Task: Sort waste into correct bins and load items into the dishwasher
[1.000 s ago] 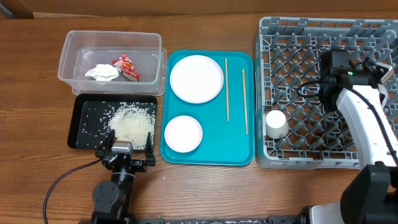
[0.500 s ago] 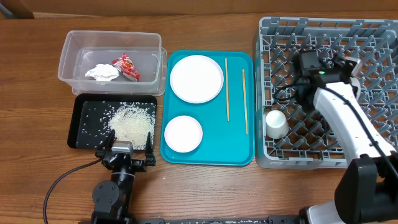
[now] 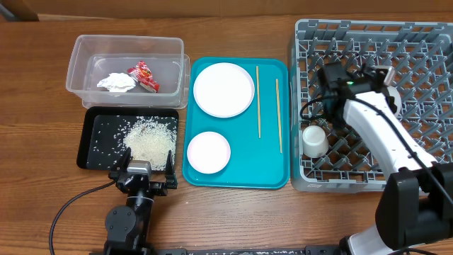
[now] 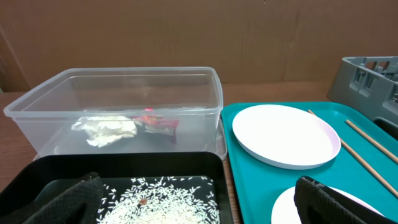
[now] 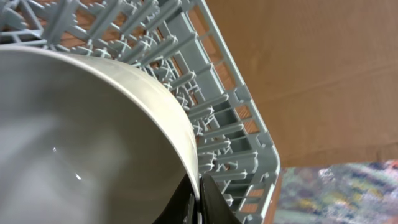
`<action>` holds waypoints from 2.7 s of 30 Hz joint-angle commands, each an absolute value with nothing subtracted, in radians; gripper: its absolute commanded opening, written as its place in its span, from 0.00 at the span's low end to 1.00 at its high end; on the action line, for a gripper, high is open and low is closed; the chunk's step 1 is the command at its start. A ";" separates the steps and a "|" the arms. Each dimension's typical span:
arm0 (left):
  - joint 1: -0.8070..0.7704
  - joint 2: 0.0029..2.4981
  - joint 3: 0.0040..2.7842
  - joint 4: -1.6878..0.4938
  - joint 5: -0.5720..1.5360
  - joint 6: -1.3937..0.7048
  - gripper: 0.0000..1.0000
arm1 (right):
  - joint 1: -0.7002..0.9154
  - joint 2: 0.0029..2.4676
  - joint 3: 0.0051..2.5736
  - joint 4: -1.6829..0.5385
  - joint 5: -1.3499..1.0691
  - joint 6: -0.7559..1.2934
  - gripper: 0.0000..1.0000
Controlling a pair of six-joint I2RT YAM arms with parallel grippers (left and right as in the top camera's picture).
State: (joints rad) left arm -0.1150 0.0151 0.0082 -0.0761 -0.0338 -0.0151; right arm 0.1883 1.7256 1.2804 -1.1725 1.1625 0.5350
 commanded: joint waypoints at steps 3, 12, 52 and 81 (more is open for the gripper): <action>-0.111 0.006 0.005 -0.075 -0.029 -0.007 1.00 | 0.207 1.739 1.277 -1.182 1.293 0.558 0.04; -0.111 0.006 0.005 -0.075 -0.029 -0.007 1.00 | 0.195 1.740 1.276 -1.137 1.351 0.522 0.04; -0.111 0.006 0.005 -0.075 -0.029 -0.007 1.00 | 0.193 1.817 1.271 -1.181 1.319 0.516 0.04; -0.111 0.006 0.005 -0.075 -0.029 -0.007 1.00 | 0.461 1.789 1.522 -1.523 0.910 0.785 0.43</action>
State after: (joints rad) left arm -0.1150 0.0151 0.0082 -0.0757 -0.0338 -0.0151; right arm 0.4274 1.8069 1.4384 -1.5063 1.0187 0.7586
